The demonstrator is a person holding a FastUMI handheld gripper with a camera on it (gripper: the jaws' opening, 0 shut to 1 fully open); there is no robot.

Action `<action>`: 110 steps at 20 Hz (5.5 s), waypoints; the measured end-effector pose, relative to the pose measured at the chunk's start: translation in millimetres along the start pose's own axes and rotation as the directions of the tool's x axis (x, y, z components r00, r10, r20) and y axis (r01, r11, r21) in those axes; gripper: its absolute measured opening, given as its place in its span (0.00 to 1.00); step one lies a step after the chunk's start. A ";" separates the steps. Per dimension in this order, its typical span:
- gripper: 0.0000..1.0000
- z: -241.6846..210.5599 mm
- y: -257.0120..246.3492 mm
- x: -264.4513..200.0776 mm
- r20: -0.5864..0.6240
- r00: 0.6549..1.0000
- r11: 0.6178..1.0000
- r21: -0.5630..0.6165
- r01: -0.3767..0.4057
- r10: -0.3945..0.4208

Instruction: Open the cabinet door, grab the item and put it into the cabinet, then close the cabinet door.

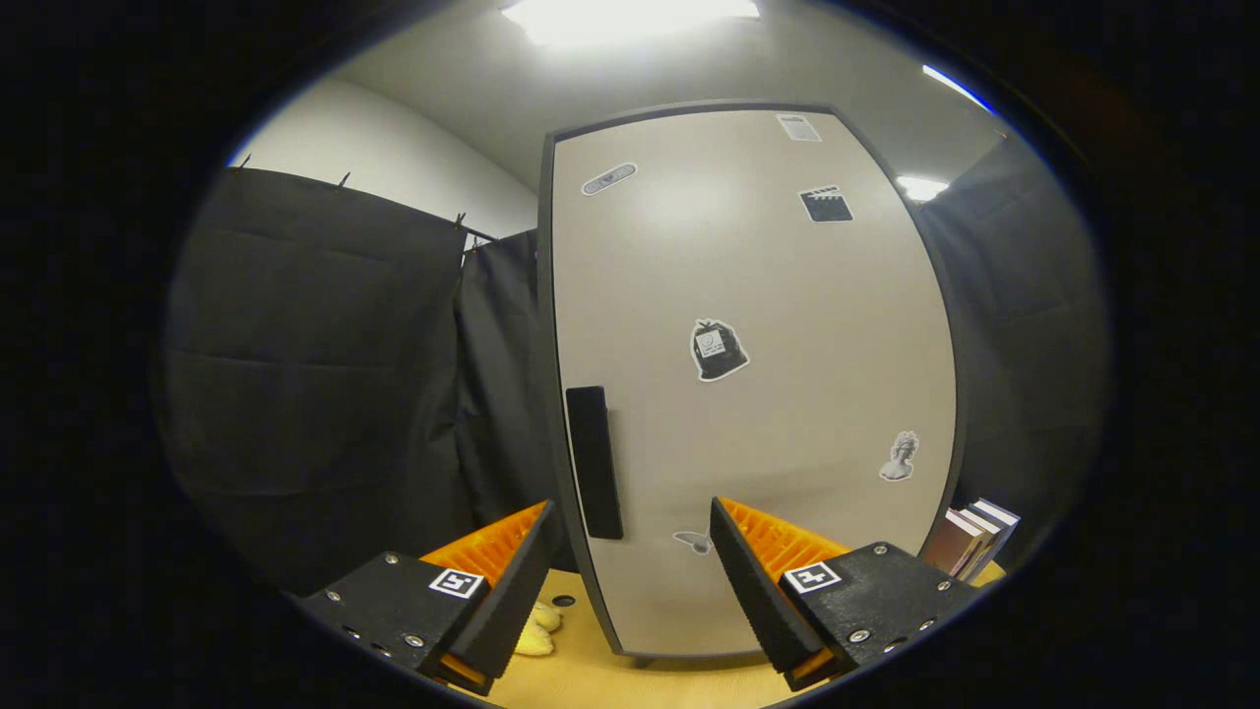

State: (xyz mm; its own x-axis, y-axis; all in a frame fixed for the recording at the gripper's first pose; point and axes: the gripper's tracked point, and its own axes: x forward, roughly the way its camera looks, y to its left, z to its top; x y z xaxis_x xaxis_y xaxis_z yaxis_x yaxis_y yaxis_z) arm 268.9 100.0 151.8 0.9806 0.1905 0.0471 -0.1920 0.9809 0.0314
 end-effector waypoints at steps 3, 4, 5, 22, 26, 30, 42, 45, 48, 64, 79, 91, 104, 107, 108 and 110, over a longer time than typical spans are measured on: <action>0.95 0.7 10.4 23.1 -0.004 1.000 1.000 -0.008 -0.012 0.012; 0.95 0.4 13.3 31.9 -0.006 1.000 1.000 -0.012 -0.015 0.015; 0.94 0.3 16.6 41.0 -0.009 1.000 1.000 -0.017 -0.017 0.016; 0.27 -18.7 24.5 99.1 -0.072 0.993 0.991 -0.098 0.091 -0.098; 0.27 -18.2 26.8 90.3 -0.096 0.993 0.993 -0.099 0.061 -0.070; 0.27 -14.5 31.2 73.5 -0.105 0.993 0.993 -0.108 0.043 -0.055; 0.27 -8.2 34.8 34.4 -0.142 0.987 0.990 -0.125 0.058 -0.075; 0.27 -8.2 32.1 28.4 -0.147 0.986 0.991 -0.123 0.056 -0.074; 0.27 -7.8 30.6 25.6 -0.149 0.987 0.991 -0.124 0.047 -0.065; 0.26 -3.6 5.3 3.0 -0.125 0.980 0.983 -0.113 0.142 -0.156; 0.09 5.3 -62.9 -29.3 -0.064 0.897 0.897 -0.092 0.432 -0.438; 0.44 24.8 -35.5 -14.1 0.034 0.958 0.950 -0.126 0.287 -0.285; 0.94 -9.4 18.6 7.9 -0.018 0.989 0.989 -0.014 0.144 -0.144; 0.94 -20.7 30.9 11.3 -0.032 0.993 0.993 0.018 0.118 -0.117; 0.94 -23.7 33.8 12.2 -0.031 0.993 0.994 0.021 0.112 -0.111; 0.94 -28.7 35.8 15.1 -0.026 0.994 0.994 0.026 0.106 -0.105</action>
State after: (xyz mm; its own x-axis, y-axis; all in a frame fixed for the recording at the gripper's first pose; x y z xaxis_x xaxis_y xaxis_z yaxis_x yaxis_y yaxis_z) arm 278.0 139.1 125.0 0.9961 0.0870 0.0173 -0.0879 0.9942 0.0623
